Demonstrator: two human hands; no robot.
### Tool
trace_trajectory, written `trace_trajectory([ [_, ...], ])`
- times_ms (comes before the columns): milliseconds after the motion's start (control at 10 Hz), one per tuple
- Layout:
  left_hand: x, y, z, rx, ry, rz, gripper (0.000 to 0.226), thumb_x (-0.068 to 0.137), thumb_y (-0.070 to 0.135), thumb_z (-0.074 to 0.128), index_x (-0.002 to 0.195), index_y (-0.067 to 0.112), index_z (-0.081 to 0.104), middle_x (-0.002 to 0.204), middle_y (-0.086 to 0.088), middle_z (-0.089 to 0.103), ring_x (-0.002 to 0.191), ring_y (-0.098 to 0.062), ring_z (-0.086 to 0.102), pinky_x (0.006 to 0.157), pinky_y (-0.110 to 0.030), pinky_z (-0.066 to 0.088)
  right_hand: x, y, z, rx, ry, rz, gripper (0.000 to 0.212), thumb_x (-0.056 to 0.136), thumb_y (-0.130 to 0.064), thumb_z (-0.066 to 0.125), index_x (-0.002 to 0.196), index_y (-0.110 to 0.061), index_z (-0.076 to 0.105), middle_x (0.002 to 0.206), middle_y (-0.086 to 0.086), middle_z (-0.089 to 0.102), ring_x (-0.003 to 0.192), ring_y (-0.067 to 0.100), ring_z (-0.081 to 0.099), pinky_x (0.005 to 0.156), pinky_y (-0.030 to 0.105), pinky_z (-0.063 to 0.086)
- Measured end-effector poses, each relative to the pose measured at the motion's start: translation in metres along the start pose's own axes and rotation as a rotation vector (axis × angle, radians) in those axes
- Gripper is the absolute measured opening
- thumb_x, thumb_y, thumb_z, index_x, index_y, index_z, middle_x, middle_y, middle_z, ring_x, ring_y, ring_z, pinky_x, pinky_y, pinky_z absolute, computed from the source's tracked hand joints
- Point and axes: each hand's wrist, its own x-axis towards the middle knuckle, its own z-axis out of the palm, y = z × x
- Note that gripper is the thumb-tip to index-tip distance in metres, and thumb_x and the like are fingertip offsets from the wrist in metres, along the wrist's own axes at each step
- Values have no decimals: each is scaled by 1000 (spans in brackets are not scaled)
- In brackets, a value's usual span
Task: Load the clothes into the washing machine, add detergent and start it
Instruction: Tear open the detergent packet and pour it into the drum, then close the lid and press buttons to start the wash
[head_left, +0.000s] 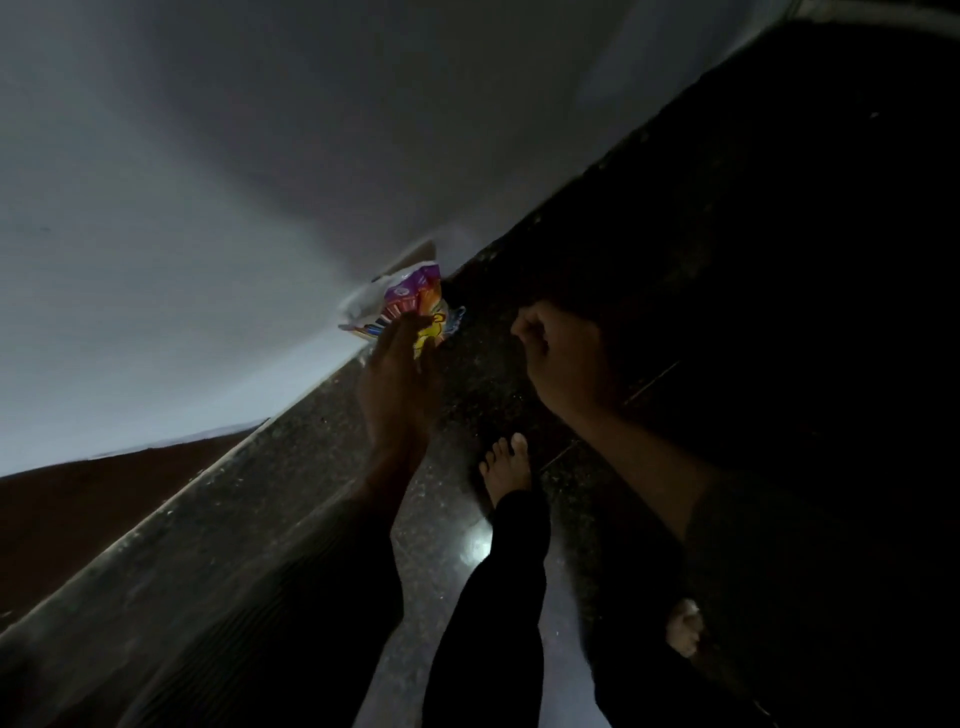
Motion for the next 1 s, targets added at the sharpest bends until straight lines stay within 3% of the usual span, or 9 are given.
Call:
trace_trajectory([
  [100,-31,38,10,-47,-134,-56,31,95,14,58,126,13,61,129,-8,62,107,-28,64,80,-37,53,-33,4,-33,-60,15,17,12,96,-10,56,102,-13,65,109,3,66,108,21,60,89,35,49],
  [200,-115,-98,207,175,-308,-12,46,101,35,38,144,40,24,149,-3,40,118,-40,57,96,-52,40,-67,12,-63,-85,40,31,18,97,-11,55,113,-8,64,128,9,60,130,25,48,103,32,38],
  [300,-147,-68,207,4,-271,200,60,98,48,42,152,48,15,153,22,28,114,-42,60,99,-64,40,-105,23,-92,-143,90,19,29,96,-12,57,123,-5,60,145,12,49,142,27,36,112,41,37],
  [400,-94,147,-4,-58,-214,362,43,94,25,55,135,13,57,145,-5,51,129,-25,53,108,-44,43,-142,40,-121,-279,168,-8,36,91,-16,62,126,-4,59,146,16,48,142,32,37,106,49,43],
  [600,-145,233,-57,71,-442,532,55,98,42,41,144,14,48,151,-10,45,141,-29,39,114,-51,35,-224,48,-191,-517,257,39,58,96,-39,54,140,-1,49,154,20,36,147,34,27,112,51,35],
  [800,-177,312,-105,202,-492,701,62,100,51,28,151,16,35,159,-8,31,150,-28,21,121,-50,20,-299,34,-268,-617,305,153,71,101,-53,35,153,-5,28,164,15,14,152,30,5,119,51,22],
  [1000,-196,390,-157,181,-428,822,62,100,46,33,154,15,28,162,-10,24,151,-29,16,120,-54,20,-358,14,-343,-653,463,192,69,102,-51,37,152,-4,28,164,15,13,153,29,4,120,50,17],
])
